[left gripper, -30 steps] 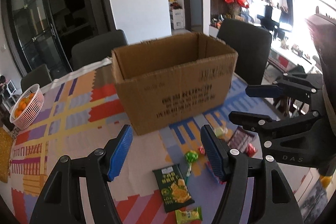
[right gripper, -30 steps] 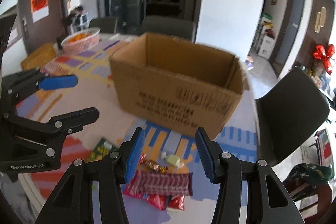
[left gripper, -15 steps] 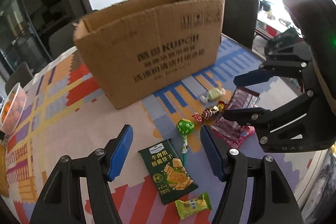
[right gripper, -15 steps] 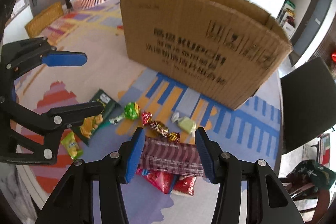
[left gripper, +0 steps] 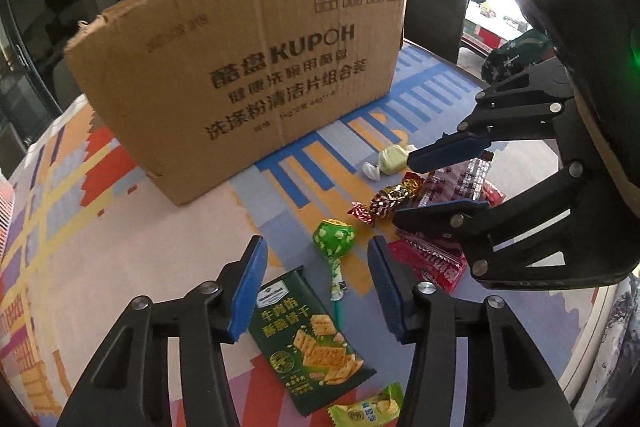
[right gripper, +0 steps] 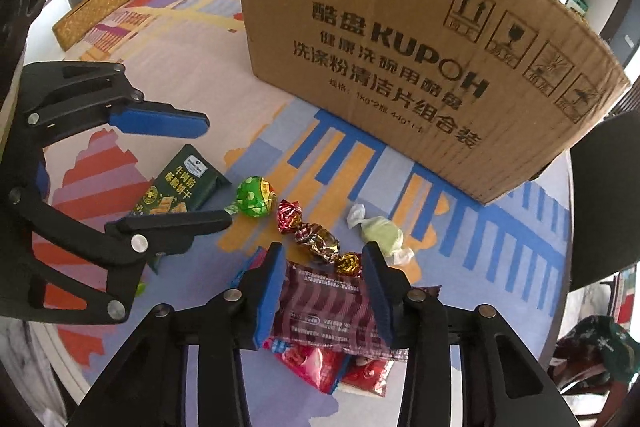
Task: Organize snacks
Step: 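Grasp the wrapped candy with the right tool while the left tool grasps another lollipop, then carry the candy and lollipop over the box and open both tools, then move both tools back over the remaining snacks on the table, then grasp the green cracker box with the left tool while the right tool grasps the red bag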
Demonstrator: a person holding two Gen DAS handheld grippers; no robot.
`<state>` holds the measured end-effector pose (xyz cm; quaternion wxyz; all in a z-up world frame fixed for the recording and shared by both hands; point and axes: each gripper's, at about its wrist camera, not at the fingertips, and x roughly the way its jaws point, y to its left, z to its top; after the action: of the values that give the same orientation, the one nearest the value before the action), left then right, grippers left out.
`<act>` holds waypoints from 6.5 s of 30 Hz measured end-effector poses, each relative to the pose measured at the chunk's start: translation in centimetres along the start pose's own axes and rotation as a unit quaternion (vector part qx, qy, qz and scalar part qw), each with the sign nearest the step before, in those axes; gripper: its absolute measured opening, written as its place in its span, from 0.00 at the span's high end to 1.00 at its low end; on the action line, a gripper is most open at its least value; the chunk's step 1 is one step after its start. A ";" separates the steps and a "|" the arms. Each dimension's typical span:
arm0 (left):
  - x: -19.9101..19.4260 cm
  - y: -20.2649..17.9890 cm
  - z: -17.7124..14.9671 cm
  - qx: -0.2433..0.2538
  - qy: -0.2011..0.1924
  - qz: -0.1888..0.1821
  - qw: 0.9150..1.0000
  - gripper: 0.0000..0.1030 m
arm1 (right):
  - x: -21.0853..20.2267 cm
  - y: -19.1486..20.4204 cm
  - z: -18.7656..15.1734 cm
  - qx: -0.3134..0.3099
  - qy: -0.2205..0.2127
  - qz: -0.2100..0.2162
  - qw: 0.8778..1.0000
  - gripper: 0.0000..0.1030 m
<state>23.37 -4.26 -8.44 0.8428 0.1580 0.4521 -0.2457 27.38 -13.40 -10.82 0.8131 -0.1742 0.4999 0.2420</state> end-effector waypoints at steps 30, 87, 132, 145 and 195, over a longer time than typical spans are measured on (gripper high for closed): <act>2.4 1.4 0.5 -0.064 0.022 -0.023 0.997 0.74 | 2.6 -1.0 0.8 0.031 0.008 0.034 0.999 0.74; -12.1 6.0 13.8 -0.129 -0.200 0.064 0.969 0.74 | -15.9 -6.7 8.7 0.175 -0.253 -0.021 0.951 0.74; -12.4 1.6 2.6 -0.157 -0.111 0.128 0.973 0.31 | -14.9 -2.8 -1.7 0.244 -0.192 -0.099 0.945 0.50; -7.2 0.7 -1.2 -0.181 -0.033 0.102 0.978 0.31 | -9.6 -2.2 -5.6 0.272 -0.120 -0.080 0.952 0.50; 2.6 1.5 -2.8 -0.202 0.062 0.053 0.976 0.57 | -1.5 -4.5 -7.5 0.293 -0.046 -0.066 0.953 0.66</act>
<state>23.47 -2.35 -12.06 0.8396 0.0229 0.5346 -0.0939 23.90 -21.39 -12.62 0.8647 0.0498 0.4984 0.0382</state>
